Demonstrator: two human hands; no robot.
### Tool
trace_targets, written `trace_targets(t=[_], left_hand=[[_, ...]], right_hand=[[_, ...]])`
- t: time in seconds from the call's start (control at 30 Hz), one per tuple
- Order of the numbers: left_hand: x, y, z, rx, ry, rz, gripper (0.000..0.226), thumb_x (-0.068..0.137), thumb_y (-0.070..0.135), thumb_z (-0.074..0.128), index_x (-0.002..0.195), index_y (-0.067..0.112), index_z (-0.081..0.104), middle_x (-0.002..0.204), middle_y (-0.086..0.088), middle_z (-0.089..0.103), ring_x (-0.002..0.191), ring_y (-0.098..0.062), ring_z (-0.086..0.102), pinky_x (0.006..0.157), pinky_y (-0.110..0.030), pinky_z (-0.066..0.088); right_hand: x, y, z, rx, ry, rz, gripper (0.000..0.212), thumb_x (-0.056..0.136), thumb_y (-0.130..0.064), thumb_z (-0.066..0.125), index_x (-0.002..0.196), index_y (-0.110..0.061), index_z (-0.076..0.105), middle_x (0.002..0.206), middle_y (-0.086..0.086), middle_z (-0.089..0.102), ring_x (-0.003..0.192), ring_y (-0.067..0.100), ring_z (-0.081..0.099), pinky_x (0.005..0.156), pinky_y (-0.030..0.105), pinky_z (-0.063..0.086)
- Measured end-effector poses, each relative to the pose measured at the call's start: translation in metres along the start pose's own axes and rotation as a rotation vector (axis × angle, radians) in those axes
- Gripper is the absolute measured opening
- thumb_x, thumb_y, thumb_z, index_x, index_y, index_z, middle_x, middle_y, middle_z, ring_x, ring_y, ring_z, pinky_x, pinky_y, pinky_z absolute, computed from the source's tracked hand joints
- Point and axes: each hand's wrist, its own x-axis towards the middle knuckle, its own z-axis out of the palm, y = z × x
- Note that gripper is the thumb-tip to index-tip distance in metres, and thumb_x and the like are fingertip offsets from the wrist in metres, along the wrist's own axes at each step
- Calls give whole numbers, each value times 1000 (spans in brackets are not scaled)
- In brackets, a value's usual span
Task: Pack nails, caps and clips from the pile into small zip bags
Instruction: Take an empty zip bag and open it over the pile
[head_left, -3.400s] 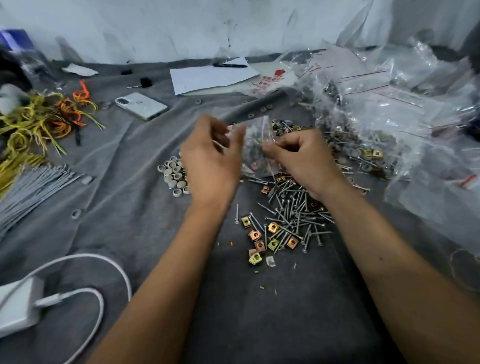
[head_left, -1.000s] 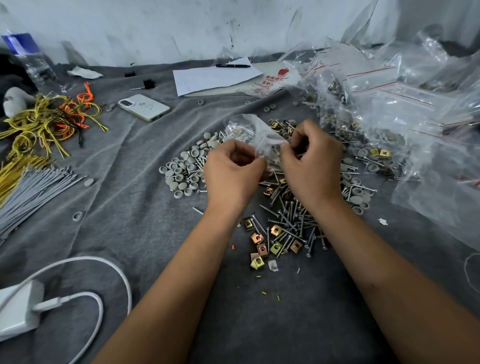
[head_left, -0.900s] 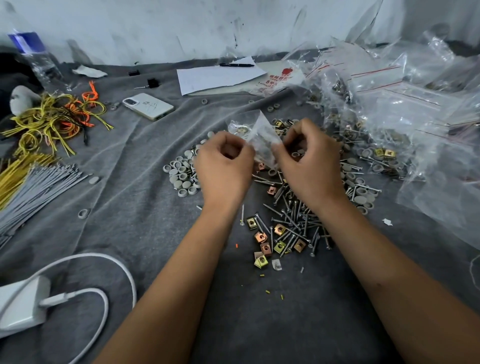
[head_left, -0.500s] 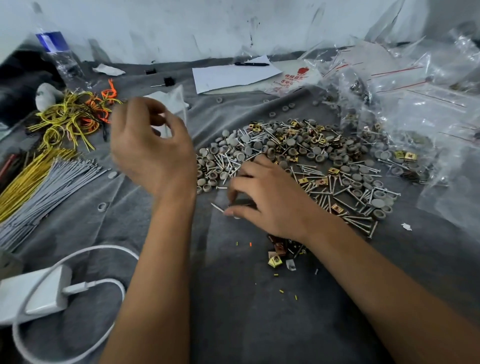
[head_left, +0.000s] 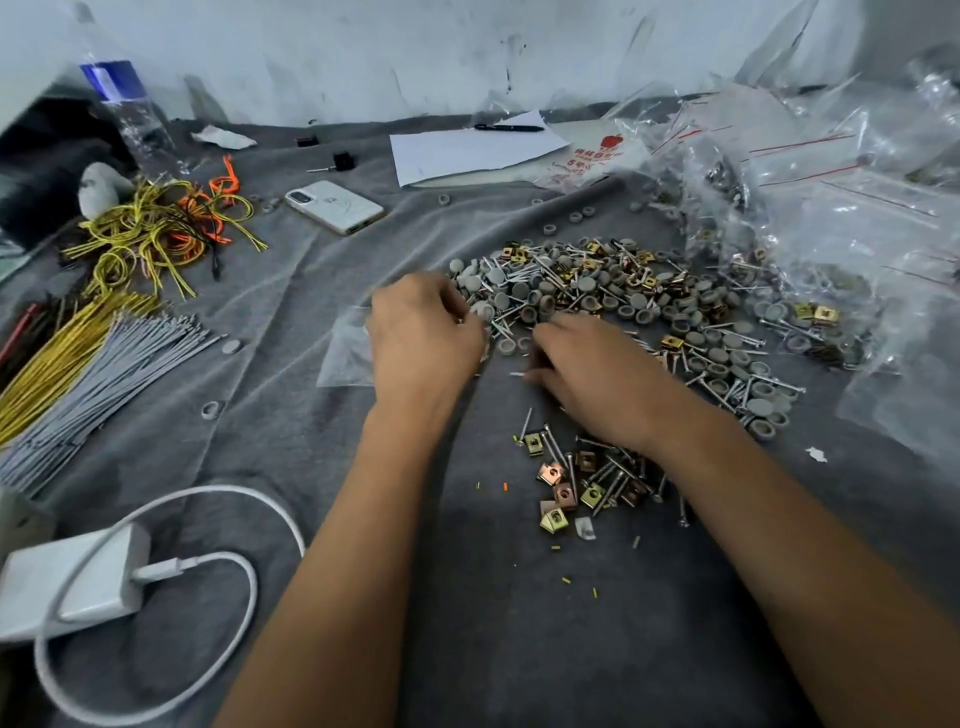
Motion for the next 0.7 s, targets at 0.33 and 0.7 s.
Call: trace_targets(t=[0.33,0.7], left_hand=[[-14,10,21,-241,-82,-28,13,75,10,72,64,15,70,61,6,68,56,-5,60,55,-21,45],[-19,16,24,-189,-100,183,9,79,8,71,71,12,74,62,2,66,59,-14,60,56,-27,45]], right_hand=[[-2,19,-3,191,193,86,8,99,-22,63,97,-18,56,99,0,60,86,18,56,77,38,49],[-3,20,-10,343,349,16,17,87,-8,78,104,-11,79,98,4,74,90,16,66,85,33,54]])
